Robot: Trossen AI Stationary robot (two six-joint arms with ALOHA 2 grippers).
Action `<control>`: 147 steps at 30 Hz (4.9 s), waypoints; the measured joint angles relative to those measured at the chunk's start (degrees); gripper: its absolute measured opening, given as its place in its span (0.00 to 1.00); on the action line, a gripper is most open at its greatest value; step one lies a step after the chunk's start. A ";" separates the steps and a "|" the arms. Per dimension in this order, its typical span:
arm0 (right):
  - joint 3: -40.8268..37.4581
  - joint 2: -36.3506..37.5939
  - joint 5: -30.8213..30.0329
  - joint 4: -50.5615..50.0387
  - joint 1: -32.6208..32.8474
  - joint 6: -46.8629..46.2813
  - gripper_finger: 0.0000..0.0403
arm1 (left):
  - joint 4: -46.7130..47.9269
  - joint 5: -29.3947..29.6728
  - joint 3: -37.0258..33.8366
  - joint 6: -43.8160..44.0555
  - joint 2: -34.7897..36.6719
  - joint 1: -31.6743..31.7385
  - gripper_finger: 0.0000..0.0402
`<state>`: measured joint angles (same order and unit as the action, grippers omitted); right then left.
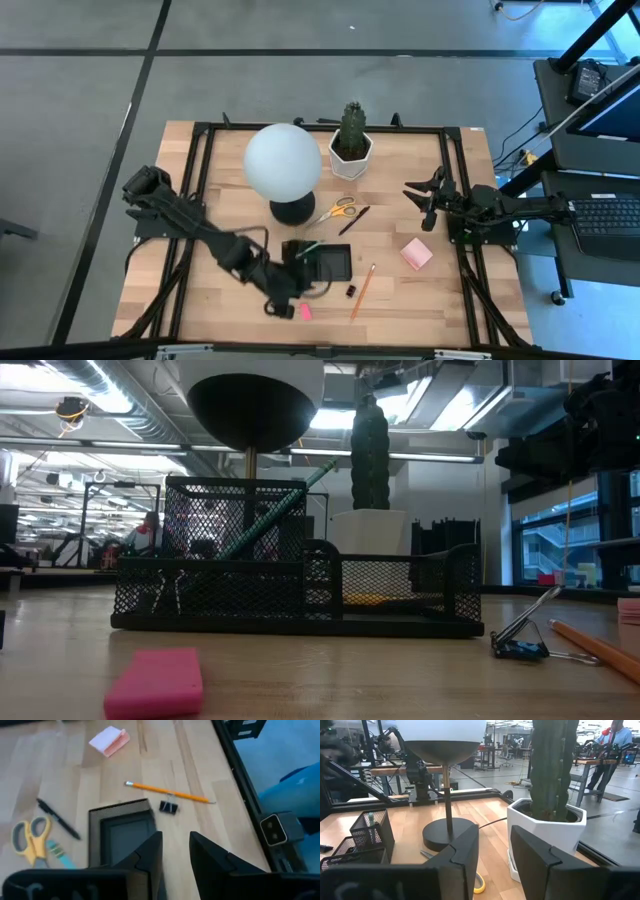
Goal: Pick and place office supplies into organizer
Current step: Put the left black binder clip into the desk organizer
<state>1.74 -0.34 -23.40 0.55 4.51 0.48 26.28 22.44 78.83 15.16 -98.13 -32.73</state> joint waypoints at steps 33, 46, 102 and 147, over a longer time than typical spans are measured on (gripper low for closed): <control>-0.01 0.00 0.02 -0.01 0.00 -2.96 0.29 | 43.75 -17.69 22.84 31.42 -23.16 -3.96 0.20; -0.02 -0.01 0.01 -0.01 0.00 -3.13 0.29 | 41.60 -19.83 22.84 44.27 -23.37 -0.77 0.39; -0.01 0.00 0.00 -0.01 0.01 -3.01 0.29 | 42.94 -29.32 22.82 54.12 -30.70 0.29 0.14; -0.01 -0.02 0.00 0.01 0.01 -2.99 0.29 | 42.23 -1.24 22.80 36.15 -22.94 2.30 0.01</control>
<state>1.73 -0.36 -23.40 0.56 4.52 -2.51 68.51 21.21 101.62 51.31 -121.06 -30.42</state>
